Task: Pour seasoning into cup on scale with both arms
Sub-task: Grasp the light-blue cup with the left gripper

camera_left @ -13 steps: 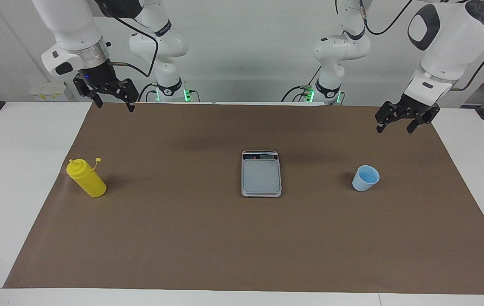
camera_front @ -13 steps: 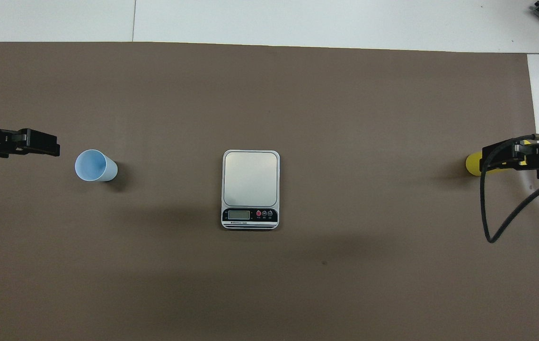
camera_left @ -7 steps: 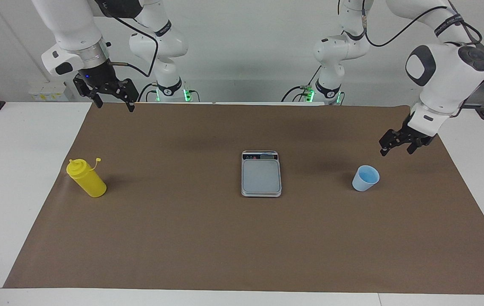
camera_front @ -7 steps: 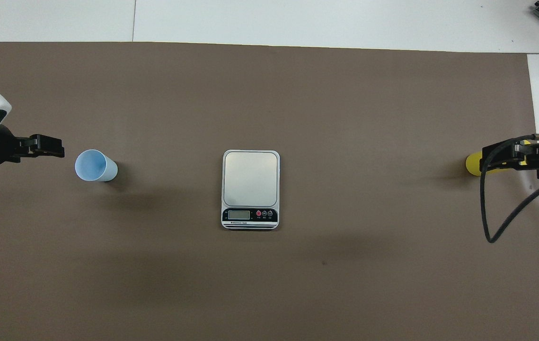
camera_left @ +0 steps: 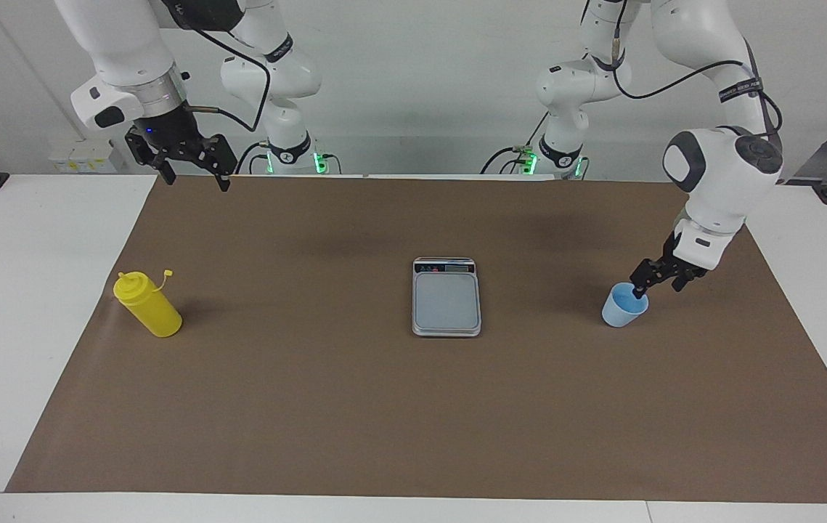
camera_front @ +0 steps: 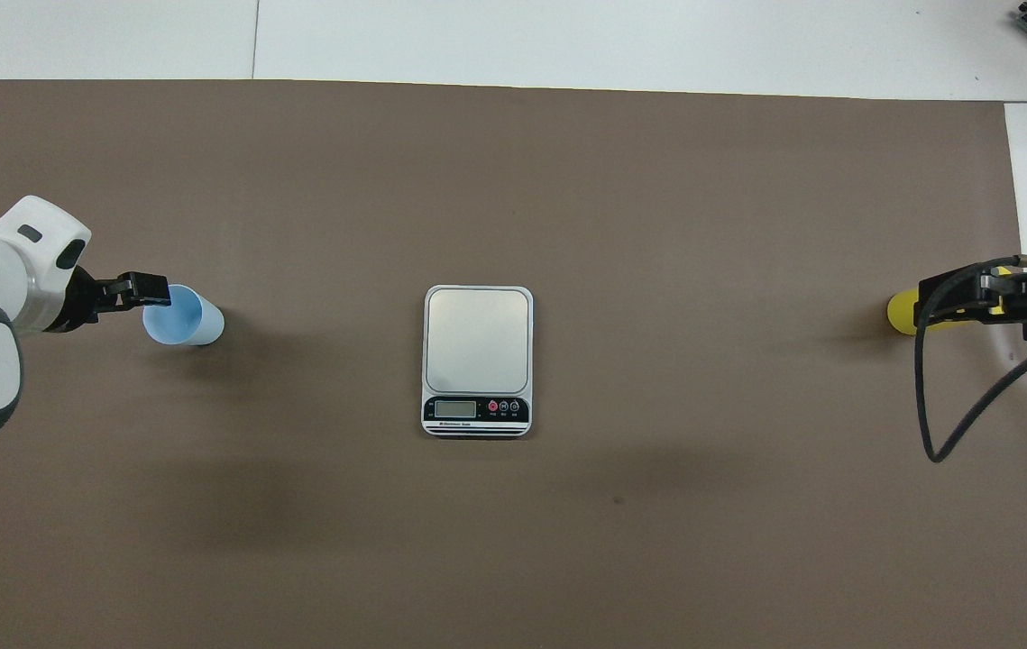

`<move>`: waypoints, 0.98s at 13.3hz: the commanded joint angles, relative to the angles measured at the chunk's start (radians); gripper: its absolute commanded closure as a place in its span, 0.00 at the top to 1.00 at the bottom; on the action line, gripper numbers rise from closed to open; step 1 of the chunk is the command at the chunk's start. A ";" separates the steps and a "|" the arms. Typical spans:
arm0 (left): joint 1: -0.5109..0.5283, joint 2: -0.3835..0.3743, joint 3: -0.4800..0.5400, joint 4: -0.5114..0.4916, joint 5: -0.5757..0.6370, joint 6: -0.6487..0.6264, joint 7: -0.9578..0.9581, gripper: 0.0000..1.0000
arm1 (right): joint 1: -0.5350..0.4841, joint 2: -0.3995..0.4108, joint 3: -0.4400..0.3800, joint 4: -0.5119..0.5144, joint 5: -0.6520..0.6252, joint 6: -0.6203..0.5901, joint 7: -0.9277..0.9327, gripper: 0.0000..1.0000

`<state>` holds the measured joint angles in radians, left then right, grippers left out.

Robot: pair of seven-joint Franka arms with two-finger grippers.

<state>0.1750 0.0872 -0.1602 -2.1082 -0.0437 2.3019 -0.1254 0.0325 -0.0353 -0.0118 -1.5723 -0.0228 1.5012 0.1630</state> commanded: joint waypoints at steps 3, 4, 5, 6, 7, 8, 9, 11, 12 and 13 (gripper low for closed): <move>-0.009 0.026 0.007 -0.056 -0.013 0.070 -0.028 1.00 | -0.013 -0.024 0.003 -0.026 0.007 0.002 -0.020 1.00; -0.009 0.026 0.007 -0.065 -0.013 0.070 -0.028 1.00 | -0.013 -0.024 0.003 -0.026 0.009 0.002 -0.020 1.00; -0.009 0.029 0.007 -0.078 -0.013 0.074 -0.030 1.00 | -0.013 -0.024 0.003 -0.026 0.009 0.002 -0.020 1.00; -0.009 0.035 0.007 -0.081 -0.013 0.091 -0.033 1.00 | -0.013 -0.024 0.003 -0.026 0.009 0.002 -0.020 1.00; -0.009 0.037 0.007 -0.090 -0.013 0.100 -0.054 1.00 | -0.013 -0.024 0.003 -0.026 0.007 0.002 -0.020 1.00; -0.011 0.037 0.005 -0.095 -0.013 0.097 -0.075 0.87 | -0.013 -0.023 0.003 -0.026 0.007 0.002 -0.020 1.00; -0.017 0.036 0.005 -0.095 -0.013 0.091 -0.079 0.64 | -0.013 -0.024 0.003 -0.026 0.007 0.002 -0.020 1.00; -0.023 0.036 0.007 -0.095 -0.013 0.079 -0.076 0.23 | -0.013 -0.024 0.003 -0.026 0.007 0.002 -0.020 1.00; -0.020 0.034 0.007 -0.093 -0.013 0.073 -0.073 0.00 | -0.013 -0.024 0.003 -0.026 0.007 0.002 -0.020 1.00; -0.022 0.034 0.007 -0.092 -0.012 0.070 -0.069 0.00 | -0.013 -0.024 0.003 -0.026 0.007 0.002 -0.020 1.00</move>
<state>0.1678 0.1297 -0.1641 -2.1856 -0.0441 2.3658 -0.1901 0.0325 -0.0354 -0.0118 -1.5724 -0.0228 1.5012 0.1630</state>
